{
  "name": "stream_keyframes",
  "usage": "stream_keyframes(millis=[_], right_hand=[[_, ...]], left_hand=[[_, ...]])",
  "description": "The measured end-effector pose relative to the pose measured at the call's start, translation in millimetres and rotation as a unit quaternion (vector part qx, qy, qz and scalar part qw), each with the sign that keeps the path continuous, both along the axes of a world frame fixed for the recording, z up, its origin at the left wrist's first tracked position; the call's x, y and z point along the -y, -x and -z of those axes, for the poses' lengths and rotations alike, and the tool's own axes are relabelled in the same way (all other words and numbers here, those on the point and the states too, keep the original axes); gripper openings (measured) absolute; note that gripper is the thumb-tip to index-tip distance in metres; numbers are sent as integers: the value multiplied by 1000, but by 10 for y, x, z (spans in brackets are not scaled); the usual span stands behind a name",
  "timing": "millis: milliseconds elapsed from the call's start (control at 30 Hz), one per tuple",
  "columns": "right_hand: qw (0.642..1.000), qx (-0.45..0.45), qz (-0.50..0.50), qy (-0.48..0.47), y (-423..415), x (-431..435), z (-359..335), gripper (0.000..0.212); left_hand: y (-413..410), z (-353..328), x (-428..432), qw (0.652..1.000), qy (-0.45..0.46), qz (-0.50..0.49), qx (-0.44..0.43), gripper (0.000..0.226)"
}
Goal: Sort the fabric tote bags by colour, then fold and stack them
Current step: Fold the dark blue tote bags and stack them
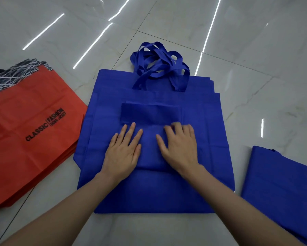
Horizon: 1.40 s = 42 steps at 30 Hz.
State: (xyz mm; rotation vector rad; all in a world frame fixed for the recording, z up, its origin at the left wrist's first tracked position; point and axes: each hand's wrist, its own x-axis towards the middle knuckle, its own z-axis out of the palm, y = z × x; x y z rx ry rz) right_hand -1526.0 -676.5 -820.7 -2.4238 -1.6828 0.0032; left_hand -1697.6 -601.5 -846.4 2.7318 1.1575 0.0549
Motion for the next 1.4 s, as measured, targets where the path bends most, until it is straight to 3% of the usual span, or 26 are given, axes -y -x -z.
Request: stream_keyframes(millis=[67, 133, 233, 300, 433, 567, 733, 833, 900, 1000, 1133, 1200, 1300, 1400], right_hand=[[999, 30, -44, -2, -98, -240, -101, 49], [993, 19, -88, 76, -155, -419, -103, 57], [986, -31, -69, 148, -197, -456, 64, 70], [991, -38, -46, 120, -193, -431, 144, 72], [996, -32, -21, 76, -144, -485, 138, 63], [995, 46, 86, -1, -184, -131, 178, 46], [983, 40, 156, 88, -140, 61, 157, 49], [980, 53, 165, 98, -116, -25, 86, 49], [972, 9, 203, 116, -78, -10, 30, 48], [956, -78, 250, 132, 73, 54, -26, 53], [943, -193, 246, 111, 166, 202, -147, 53], [917, -300, 251, 85, 107, 321, -200, 50], [852, -460, 247, 45, 3, 502, -293, 49], [814, -537, 219, -37, -37, 757, -393, 54]], left_hand=[[68, 12, -57, 998, -2, 61, -3, 51], [155, 12, -167, 990, -11, 141, -12, 51], [130, -52, -284, 983, -57, 176, -17, 49], [-43, -110, -183, 991, -79, 106, -14, 52], [-294, -40, 155, 996, -1, -87, 18, 54], [-265, 66, 172, 996, -18, -84, 23, 56], [-299, 70, 183, 998, -22, -55, 8, 58], [-315, 0, 229, 987, 0, -155, 38, 64], [-320, -124, 336, 962, 45, -249, 104, 66], [-289, -345, 570, 892, 150, -343, 255, 61], [-113, -375, 668, 822, 264, -341, 372, 47], [-4, -374, 627, 793, 313, -319, 414, 44], [71, -454, 636, 788, 341, -279, 429, 45], [14, -575, 706, 792, 346, -246, 440, 46]])
